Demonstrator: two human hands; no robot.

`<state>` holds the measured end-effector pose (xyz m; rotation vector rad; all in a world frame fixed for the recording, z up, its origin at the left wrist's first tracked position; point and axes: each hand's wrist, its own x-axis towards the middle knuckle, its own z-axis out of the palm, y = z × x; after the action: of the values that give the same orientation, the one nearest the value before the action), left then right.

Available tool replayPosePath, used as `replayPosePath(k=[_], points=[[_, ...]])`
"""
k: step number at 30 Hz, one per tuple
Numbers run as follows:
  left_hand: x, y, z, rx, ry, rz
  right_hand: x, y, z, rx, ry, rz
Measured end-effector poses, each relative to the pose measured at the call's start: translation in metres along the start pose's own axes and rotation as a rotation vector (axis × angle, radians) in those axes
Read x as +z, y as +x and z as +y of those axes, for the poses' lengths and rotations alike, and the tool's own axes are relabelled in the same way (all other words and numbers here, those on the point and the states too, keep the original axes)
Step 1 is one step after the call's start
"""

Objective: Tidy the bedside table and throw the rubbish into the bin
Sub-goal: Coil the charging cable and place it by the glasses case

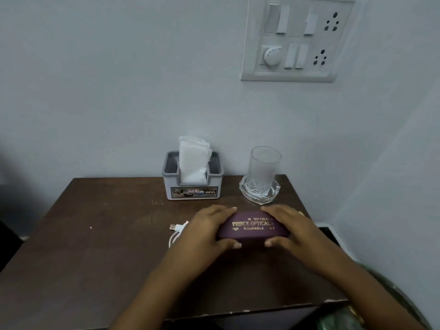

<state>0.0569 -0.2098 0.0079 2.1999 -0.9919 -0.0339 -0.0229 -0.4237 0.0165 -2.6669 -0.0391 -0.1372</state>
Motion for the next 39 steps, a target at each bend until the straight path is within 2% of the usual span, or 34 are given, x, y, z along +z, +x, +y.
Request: replayPosePath(k=[5,13,15,17,19,20,23,25,28,35,39], points=[[0.034,0.005,0.006,-0.032,-0.012,-0.089,0.010,-0.018,0.032,0.077,0.008,-0.038],[0.040,-0.002,-0.001,-0.014,0.015,-0.094,0.012,-0.019,0.036,0.085,0.020,-0.106],[0.026,-0.006,-0.001,-0.020,-0.048,0.080,0.009,-0.012,0.020,0.116,0.161,0.012],[0.009,-0.005,-0.007,-0.089,-0.144,0.480,0.012,0.005,-0.006,0.159,0.436,0.152],[-0.010,0.007,-0.021,-0.282,-0.213,0.800,0.019,0.032,-0.035,0.210,0.668,0.098],[-0.020,0.016,-0.030,-0.409,-0.274,0.851,0.025,0.049,-0.047,0.236,0.707,0.058],[-0.039,0.044,-0.062,-0.644,-0.555,0.745,0.041,0.092,-0.070,0.270,0.711,0.063],[-0.044,0.054,-0.082,-0.667,-0.690,0.633,0.048,0.109,-0.078,0.293,0.733,0.086],[-0.042,0.051,-0.100,-0.643,-0.732,0.531,0.059,0.119,-0.083,0.307,0.746,0.115],[-0.068,0.006,-0.113,-0.597,-0.652,0.711,0.087,0.116,-0.126,0.229,0.838,0.068],[-0.084,-0.011,-0.113,-0.650,-0.628,0.690,0.089,0.104,-0.141,0.253,0.819,0.068]])
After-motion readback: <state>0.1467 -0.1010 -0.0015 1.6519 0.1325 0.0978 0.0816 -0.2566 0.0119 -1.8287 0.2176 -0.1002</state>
